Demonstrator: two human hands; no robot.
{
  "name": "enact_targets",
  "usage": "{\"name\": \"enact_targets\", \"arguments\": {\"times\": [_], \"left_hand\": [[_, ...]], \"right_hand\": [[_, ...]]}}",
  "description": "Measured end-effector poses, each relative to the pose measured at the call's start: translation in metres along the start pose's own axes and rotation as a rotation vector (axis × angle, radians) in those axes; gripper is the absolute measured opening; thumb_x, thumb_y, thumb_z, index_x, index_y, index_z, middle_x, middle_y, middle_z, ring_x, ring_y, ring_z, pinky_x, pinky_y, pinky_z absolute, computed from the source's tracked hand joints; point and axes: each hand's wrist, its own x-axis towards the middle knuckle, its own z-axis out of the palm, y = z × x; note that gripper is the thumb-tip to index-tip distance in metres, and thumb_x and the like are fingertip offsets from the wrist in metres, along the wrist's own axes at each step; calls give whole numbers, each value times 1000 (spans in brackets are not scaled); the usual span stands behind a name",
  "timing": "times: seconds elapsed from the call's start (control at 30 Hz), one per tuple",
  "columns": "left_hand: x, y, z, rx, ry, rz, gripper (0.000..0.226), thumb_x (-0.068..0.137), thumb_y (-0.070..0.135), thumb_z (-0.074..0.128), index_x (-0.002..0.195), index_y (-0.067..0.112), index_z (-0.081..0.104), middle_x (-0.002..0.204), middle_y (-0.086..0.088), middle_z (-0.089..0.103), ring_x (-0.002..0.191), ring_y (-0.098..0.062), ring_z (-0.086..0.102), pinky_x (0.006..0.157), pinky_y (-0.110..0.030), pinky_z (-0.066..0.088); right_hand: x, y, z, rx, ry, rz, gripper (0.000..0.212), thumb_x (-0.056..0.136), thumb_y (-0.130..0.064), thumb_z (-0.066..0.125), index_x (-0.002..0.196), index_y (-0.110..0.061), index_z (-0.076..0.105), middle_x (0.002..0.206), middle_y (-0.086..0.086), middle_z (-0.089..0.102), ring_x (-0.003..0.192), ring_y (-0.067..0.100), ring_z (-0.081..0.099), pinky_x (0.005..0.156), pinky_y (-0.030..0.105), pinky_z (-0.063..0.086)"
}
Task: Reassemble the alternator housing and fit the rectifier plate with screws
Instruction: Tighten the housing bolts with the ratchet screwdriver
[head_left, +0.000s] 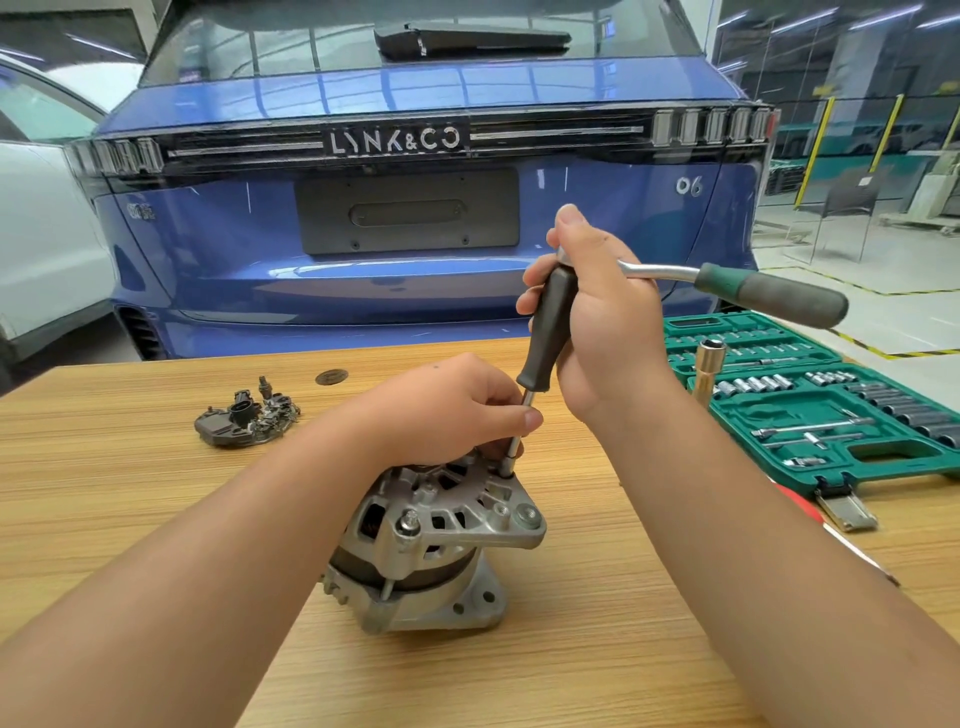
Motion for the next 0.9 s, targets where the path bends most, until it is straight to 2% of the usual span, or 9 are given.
{"name": "enact_targets", "arguments": {"times": [0.07, 0.13, 0.23, 0.33, 0.43, 0.57, 0.67, 0.77, 0.9], "left_hand": [[1, -2, 1, 19, 16, 6, 32, 99, 56, 54, 84, 31, 68, 80, 12, 72, 66, -3, 62, 62, -33, 50], [2, -3, 2, 44, 28, 10, 33, 98, 56, 55, 79, 32, 65, 66, 20, 63, 54, 4, 52, 55, -27, 37], [3, -6, 1, 36, 43, 14, 35, 96, 58, 57, 74, 31, 64, 62, 21, 60, 51, 3, 50, 55, -26, 35], [3, -7, 1, 45, 32, 23, 30, 93, 61, 57, 74, 39, 61, 55, 17, 52, 49, -1, 46, 55, -28, 34], [3, -7, 2, 43, 14, 27, 29, 93, 62, 57, 73, 42, 62, 54, 18, 50, 49, -3, 44, 56, -29, 35], [3, -8, 1, 37, 22, 16, 38, 95, 59, 56, 76, 28, 63, 57, 15, 54, 49, -4, 45, 56, -30, 38], [1, -6, 0, 45, 13, 22, 38, 98, 58, 53, 87, 25, 70, 79, 6, 70, 64, -11, 60, 65, -37, 50], [0, -4, 0, 40, 7, 24, 38, 98, 56, 53, 90, 24, 71, 87, 0, 72, 77, -20, 64, 73, -41, 54], [0, -3, 0, 33, -5, 37, 37, 100, 54, 52, 92, 23, 71, 89, -1, 73, 72, -18, 63, 70, -41, 52]], "right_hand": [[1, -1, 0, 22, 1, 50, 25, 101, -39, 59, 96, -15, 61, 66, -1, 65, 57, 14, 62, 56, 27, 52], [2, -1, 0, 85, -10, 120, 32, 101, -46, 55, 96, -15, 60, 66, 0, 64, 56, 15, 60, 55, 27, 50], [6, -6, -3, 266, -112, 313, 44, 100, -56, 47, 86, -17, 61, 65, -1, 63, 53, 15, 56, 54, 25, 46], [13, -13, -12, 357, -251, 505, 63, 100, -63, 38, 64, -19, 65, 57, -6, 58, 47, 14, 52, 56, 26, 44], [19, -16, -19, 361, -332, 576, 60, 98, -65, 39, 62, -22, 61, 51, -8, 54, 45, 13, 50, 57, 27, 43], [13, -11, -13, 354, -410, 431, 38, 82, -60, 59, 72, -23, 66, 60, -8, 57, 52, 11, 53, 60, 28, 43], [7, 0, -7, 378, -365, 222, 15, 92, -37, 65, 84, -25, 65, 71, -6, 59, 59, 10, 54, 60, 27, 43], [5, 5, -3, 401, -288, 105, 18, 96, -23, 62, 79, -26, 69, 78, -2, 62, 60, 12, 56, 58, 27, 45], [4, 6, 0, 347, -215, 67, 17, 95, -23, 66, 78, -25, 69, 77, -2, 63, 58, 13, 56, 54, 27, 45]]}}
